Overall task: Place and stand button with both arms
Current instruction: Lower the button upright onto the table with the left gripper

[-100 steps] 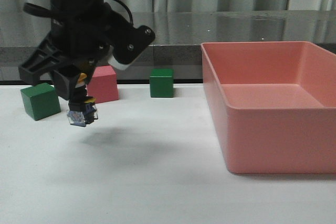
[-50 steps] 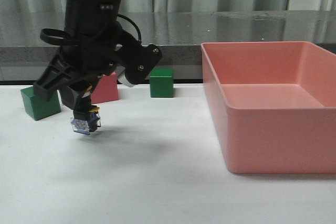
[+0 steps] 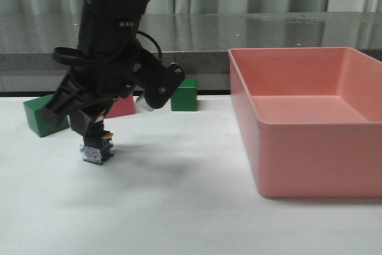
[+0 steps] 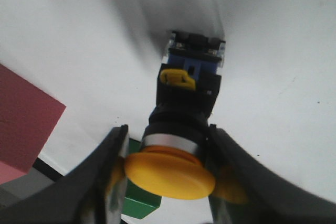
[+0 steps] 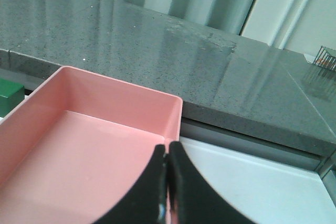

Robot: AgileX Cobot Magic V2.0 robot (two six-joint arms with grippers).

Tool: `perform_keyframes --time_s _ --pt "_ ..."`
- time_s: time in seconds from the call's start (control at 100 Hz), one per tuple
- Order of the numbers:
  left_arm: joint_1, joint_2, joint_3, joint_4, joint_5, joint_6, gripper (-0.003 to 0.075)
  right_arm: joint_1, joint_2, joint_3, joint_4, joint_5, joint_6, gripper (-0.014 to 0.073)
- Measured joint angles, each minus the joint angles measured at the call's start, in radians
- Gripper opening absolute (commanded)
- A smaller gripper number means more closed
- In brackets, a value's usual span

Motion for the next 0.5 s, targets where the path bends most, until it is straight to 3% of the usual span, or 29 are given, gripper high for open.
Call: perform_keyframes --time_s 0.1,0.17,0.36,0.43,0.5 --pt "0.0 0.0 -0.001 -0.01 0.0 -0.002 0.0051 0.0 0.0 0.0 0.0 0.0 0.0 -0.0109" --pt "0.0 0.0 -0.001 -0.012 0.0 -0.002 0.0146 0.0 0.0 0.0 0.0 0.0 0.0 -0.0109" --pt "0.0 0.002 -0.001 -0.04 0.0 -0.002 0.0528 0.0 0.0 0.0 0.0 0.0 0.0 -0.0109" --pt "0.0 0.004 -0.001 -0.042 0.0 -0.002 0.0601 0.0 0.0 0.0 0.0 0.0 0.0 -0.0109" --pt "-0.001 0.004 -0.001 -0.038 0.0 -0.002 0.061 0.0 0.0 0.0 0.0 0.0 0.0 -0.0109"
